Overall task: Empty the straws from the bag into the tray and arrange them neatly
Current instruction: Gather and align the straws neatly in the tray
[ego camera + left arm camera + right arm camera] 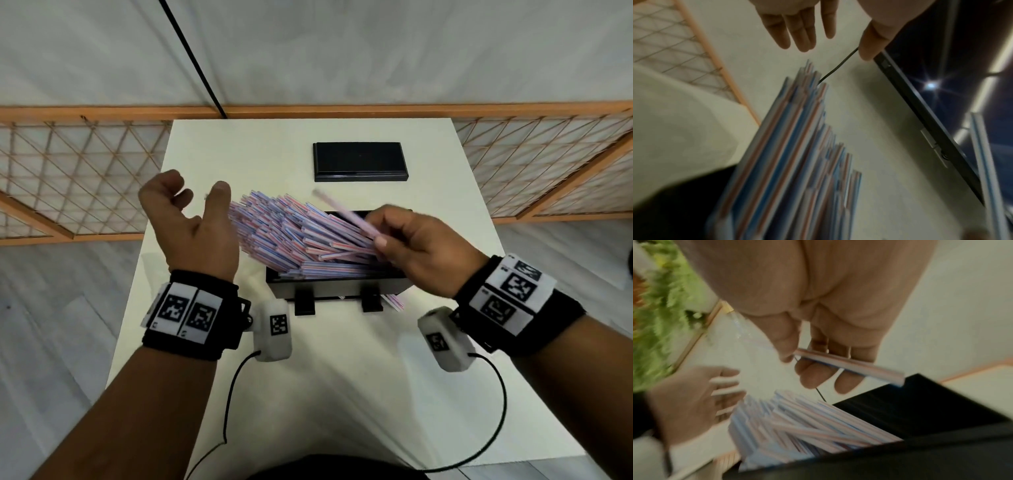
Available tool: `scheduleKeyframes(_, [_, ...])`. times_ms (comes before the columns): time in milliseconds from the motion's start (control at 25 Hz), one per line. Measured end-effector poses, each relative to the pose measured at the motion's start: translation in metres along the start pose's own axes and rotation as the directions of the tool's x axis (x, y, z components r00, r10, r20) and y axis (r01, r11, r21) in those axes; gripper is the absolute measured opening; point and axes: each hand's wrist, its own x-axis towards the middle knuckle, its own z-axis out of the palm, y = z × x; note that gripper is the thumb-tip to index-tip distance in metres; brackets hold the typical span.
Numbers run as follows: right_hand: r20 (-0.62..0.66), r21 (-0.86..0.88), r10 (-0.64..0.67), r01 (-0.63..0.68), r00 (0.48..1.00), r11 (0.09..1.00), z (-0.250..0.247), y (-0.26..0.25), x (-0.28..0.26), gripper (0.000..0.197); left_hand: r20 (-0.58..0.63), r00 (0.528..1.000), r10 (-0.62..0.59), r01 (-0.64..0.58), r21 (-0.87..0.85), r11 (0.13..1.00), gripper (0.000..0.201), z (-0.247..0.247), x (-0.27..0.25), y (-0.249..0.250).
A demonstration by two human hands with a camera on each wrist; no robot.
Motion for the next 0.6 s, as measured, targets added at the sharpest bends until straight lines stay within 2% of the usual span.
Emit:
scheduleKeyframes(80, [-0.132, 0.095, 0.05, -0.038, 0.99, 0.995, 0.001, 0.004, 0.013, 0.013, 0.029, 0.996, -0.09, 0.092, -0.086, 0.992, 0.049, 0.005, -0.006, -0.006])
scheduleKeyframes(120, [-0.162, 0.085, 0.072, -0.059, 0.984, 0.995, 0.003, 0.008, 0.019, 0.013, 0.046, 0.987, -0.152, 0.157, -0.13, 0.979, 0.05, 0.007, -0.009, -0.008])
scheduleKeyframes(200, [-0.138, -0.071, 0.136, -0.147, 0.981, 0.987, 0.01, 0.016, 0.029, 0.012, 0.094, 0.942, -0.321, 0.335, -0.237, 0.912, 0.051, 0.014, -0.014, -0.014])
scheduleKeyframes(280, [-0.11, -0.311, 0.254, -0.276, 0.961, 0.909, 0.015, 0.023, 0.032, 0.011, 0.175, 0.857, -0.484, 0.515, -0.3, 0.803, 0.074, 0.019, -0.016, -0.02])
scheduleKeyframes(320, [-0.114, -0.398, 0.304, -0.324, 0.946, 0.858, 0.017, 0.025, 0.031, 0.016, 0.217, 0.822, -0.526, 0.569, -0.294, 0.768, 0.085, 0.02, -0.018, -0.025])
scheduleKeyframes(360, [-0.106, -0.442, 0.342, -0.352, 0.934, 0.825, 0.018, 0.028, 0.03, 0.021, 0.255, 0.806, -0.535, 0.591, -0.289, 0.753, 0.085, 0.021, -0.02, -0.028])
scheduleKeyframes(440, [-0.046, -0.444, 0.4, -0.377, 0.915, 0.813, 0.021, 0.031, 0.027, 0.027, 0.315, 0.788, -0.528, 0.61, -0.286, 0.739, 0.066, 0.024, -0.022, -0.03])
scheduleKeyframes(520, [0.001, -0.455, 0.432, -0.384, 0.902, 0.803, 0.025, 0.034, 0.029, 0.032, 0.369, 0.764, -0.529, 0.636, -0.298, 0.712, 0.057, 0.027, -0.019, -0.03])
scheduleKeyframes(600, [-0.011, -0.491, 0.451, -0.398, 0.892, 0.775, 0.03, 0.037, 0.035, 0.043, 0.396, 0.772, -0.498, 0.624, -0.322, 0.712, 0.054, 0.03, -0.011, -0.028])
